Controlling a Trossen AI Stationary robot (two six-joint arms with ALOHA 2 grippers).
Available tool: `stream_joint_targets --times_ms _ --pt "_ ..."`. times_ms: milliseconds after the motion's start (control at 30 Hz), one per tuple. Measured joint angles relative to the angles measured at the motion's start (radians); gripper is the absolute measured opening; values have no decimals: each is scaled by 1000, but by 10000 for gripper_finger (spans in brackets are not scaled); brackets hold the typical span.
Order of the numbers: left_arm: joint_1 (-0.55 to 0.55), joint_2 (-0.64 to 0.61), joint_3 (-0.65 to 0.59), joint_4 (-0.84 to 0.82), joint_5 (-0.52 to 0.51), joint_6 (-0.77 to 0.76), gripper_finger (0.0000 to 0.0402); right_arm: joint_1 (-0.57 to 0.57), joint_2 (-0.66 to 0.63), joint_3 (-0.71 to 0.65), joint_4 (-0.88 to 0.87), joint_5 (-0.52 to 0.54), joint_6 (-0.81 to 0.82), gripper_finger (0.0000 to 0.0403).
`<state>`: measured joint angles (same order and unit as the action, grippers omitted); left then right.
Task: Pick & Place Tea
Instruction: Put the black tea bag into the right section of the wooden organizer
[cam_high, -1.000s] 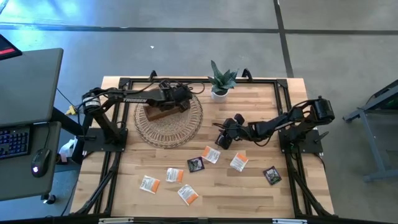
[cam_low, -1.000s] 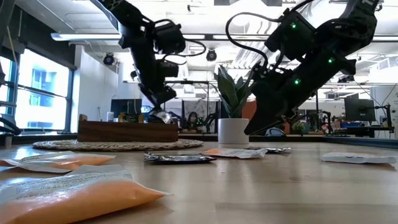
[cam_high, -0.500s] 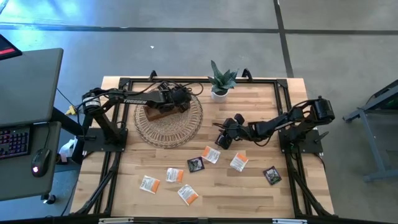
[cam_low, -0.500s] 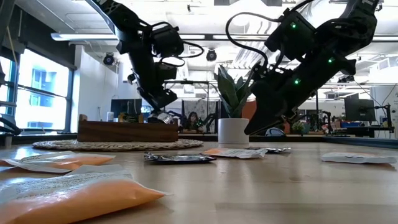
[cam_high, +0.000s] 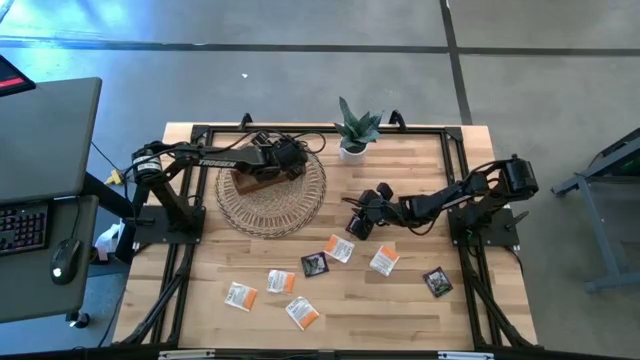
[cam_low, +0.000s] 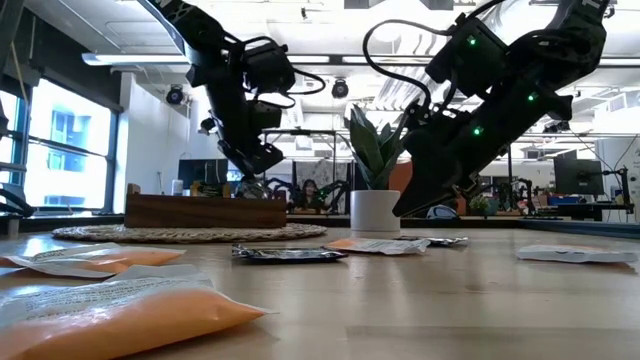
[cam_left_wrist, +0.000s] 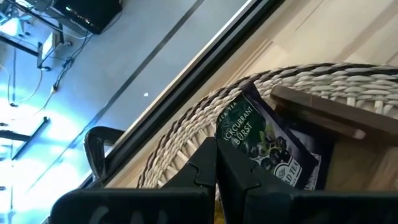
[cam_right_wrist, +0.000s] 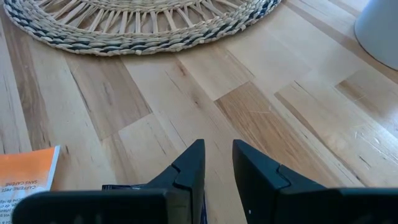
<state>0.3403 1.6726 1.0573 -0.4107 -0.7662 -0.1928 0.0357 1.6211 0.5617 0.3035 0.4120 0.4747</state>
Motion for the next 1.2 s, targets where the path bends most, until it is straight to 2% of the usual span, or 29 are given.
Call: stream_joint_targets --times_ms 200,567,800,900,1033,1133,1200 --pt "0 0 0 1 4 0 14 0 0 0 0 0 0 78" --pt "0 0 1 53 24 -58 110 0 0 0 15 -4 0 78" --pt "-10 -8 6 7 -5 68 119 0 1 0 33 -20 -1 78" --pt "-19 -66 37 -79 54 99 119 0 1 0 92 -48 -4 78" --pt "-26 -150 58 -186 186 144 119 6 1 0 156 -66 -36 78" --pt "-28 -250 64 -205 216 171 119 21 -4 0 163 -81 -59 78" --pt "-27 -326 62 -274 231 169 119 37 -13 7 147 -78 -76 78"
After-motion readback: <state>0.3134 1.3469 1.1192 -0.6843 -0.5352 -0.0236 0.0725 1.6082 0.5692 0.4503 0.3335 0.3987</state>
